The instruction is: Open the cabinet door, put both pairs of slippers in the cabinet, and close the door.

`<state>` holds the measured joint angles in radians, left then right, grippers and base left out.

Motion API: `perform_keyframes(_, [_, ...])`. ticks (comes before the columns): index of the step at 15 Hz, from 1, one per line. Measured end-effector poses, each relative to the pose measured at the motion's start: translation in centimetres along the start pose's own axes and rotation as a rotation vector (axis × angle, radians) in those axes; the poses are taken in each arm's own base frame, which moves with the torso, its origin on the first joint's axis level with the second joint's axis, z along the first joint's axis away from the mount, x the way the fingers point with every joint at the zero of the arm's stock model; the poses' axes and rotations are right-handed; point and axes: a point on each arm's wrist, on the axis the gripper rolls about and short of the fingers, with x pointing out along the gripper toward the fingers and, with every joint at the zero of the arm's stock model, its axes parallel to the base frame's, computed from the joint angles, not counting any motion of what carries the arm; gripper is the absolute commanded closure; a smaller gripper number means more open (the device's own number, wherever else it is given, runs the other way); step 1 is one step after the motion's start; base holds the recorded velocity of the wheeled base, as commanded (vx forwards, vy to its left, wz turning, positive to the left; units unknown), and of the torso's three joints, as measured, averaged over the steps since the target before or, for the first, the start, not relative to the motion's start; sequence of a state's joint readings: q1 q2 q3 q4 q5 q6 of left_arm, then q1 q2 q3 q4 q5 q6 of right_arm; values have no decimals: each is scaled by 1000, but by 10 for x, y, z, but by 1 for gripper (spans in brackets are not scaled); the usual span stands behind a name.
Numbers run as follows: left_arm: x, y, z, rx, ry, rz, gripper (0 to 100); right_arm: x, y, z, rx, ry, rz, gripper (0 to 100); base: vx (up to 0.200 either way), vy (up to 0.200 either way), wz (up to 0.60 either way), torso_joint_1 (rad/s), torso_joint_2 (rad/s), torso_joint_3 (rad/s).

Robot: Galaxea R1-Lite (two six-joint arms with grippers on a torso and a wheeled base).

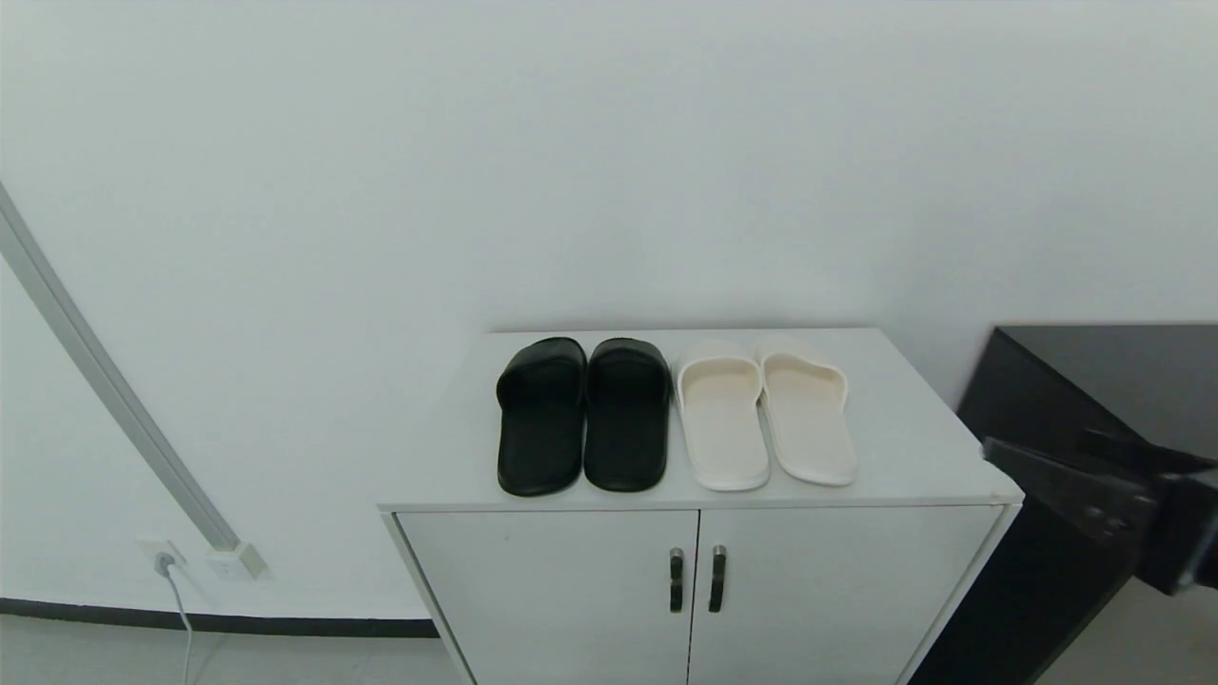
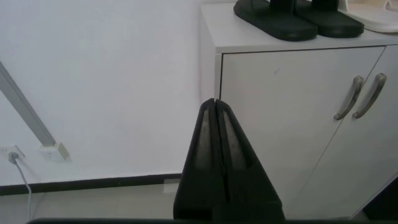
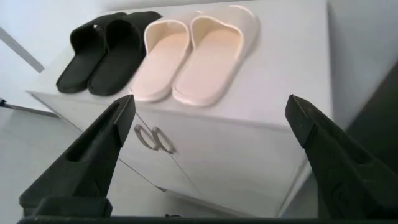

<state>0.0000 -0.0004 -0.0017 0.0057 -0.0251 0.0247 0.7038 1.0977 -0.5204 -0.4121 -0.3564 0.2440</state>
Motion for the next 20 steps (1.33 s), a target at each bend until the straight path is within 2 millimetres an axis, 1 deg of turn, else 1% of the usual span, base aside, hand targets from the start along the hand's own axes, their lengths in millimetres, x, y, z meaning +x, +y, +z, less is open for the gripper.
perform_keyframes(2, [0, 0, 0, 0, 0, 0, 100, 24, 24, 7, -2, 12, -6, 0, 0, 0, 0, 0, 0, 0])
perform_keyframes(4, [0, 0, 0, -1, 0, 0, 100, 46, 44, 9, 1, 27, -25, 0, 0, 0, 0, 0, 0, 0])
perform_keyframes(6, [0, 0, 0, -2, 0, 0, 100, 71, 62, 9, 6, 23, -87, 0, 0, 0, 0, 0, 0, 0])
perform_keyframes(10, [0, 0, 0, -1, 0, 0, 100, 121, 86, -2, -21, 42, -183, 0, 0, 0, 0, 0, 0, 0])
perform_keyframes(12, [0, 0, 0, -1, 0, 0, 100, 150, 90, -8, -26, 50, -225, 0, 0, 0, 0, 0, 0, 0])
perform_keyframes(15, [0, 0, 0, -1, 0, 0, 100, 191, 85, -13, -20, 55, -278, 0, 0, 0, 0, 0, 0, 0])
perform_keyframes(17, [0, 0, 0, -1, 0, 0, 100, 210, 83, -17, -20, 61, -290, 0, 0, 0, 0, 0, 0, 0])
perform_keyframes(20, [0, 0, 0, -2, 0, 0, 100, 228, 81, -29, -28, 83, -297, 0, 0, 0, 0, 0, 0, 0])
